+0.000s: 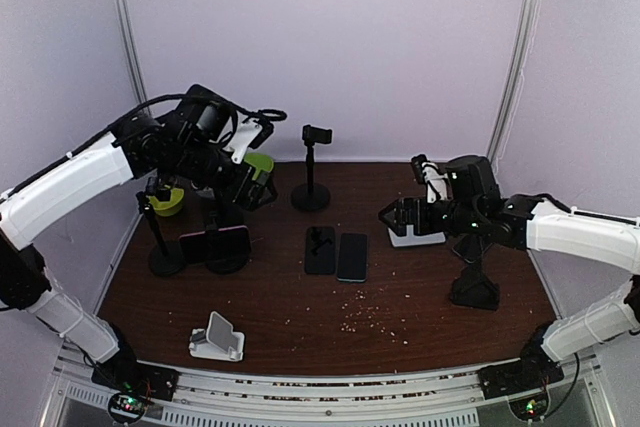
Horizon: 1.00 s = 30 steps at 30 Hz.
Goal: Remove the phone from the phone stand
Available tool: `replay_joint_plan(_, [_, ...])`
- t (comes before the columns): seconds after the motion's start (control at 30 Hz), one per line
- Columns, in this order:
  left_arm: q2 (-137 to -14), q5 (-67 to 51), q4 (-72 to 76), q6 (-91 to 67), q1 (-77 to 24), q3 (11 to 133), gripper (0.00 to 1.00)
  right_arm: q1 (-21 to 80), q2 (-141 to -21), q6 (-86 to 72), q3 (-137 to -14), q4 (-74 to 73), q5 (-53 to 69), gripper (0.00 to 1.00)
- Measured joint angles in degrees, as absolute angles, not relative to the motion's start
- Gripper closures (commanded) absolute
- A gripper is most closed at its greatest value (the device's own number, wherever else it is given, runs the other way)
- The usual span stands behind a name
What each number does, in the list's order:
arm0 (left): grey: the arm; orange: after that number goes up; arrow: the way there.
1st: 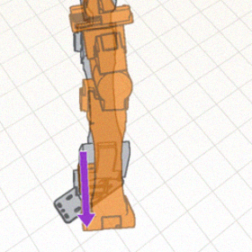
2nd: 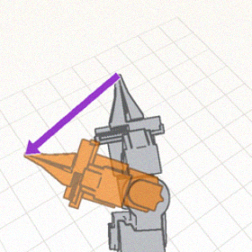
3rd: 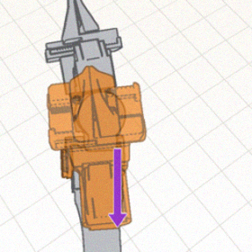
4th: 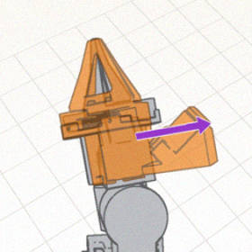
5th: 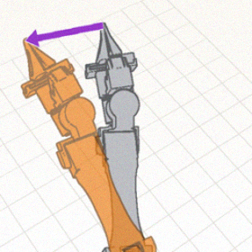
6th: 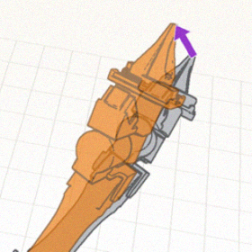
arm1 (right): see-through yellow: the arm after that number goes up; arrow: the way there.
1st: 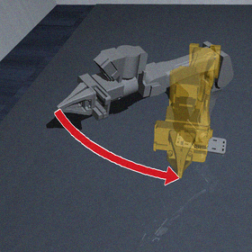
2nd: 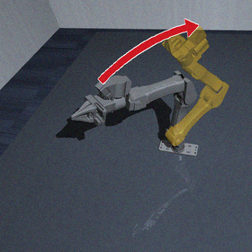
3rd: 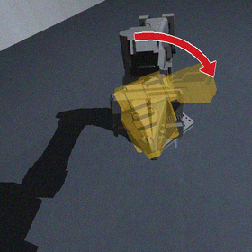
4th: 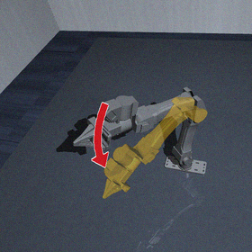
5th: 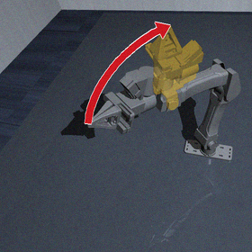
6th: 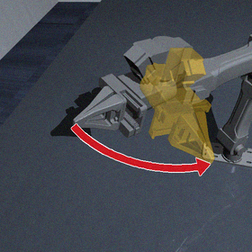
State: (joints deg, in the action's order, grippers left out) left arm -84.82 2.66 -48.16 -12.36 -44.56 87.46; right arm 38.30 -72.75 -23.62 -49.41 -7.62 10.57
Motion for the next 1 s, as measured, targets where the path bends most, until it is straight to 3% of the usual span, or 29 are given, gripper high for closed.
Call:
replay_joint_plan(0.47, [-76.64,2.79,-55.09,-2.61,-36.58,78.96,0.15,43.38,-75.37,-10.22,-49.47,11.44,19.84,0.0])
replay_joint_plan(1.0, [-66.13,-0.27,-46.15,-0.27,-28.1,69.41,0.16,46.44,-97.47,-0.27,-67.94,15.55,35.05,0.01])
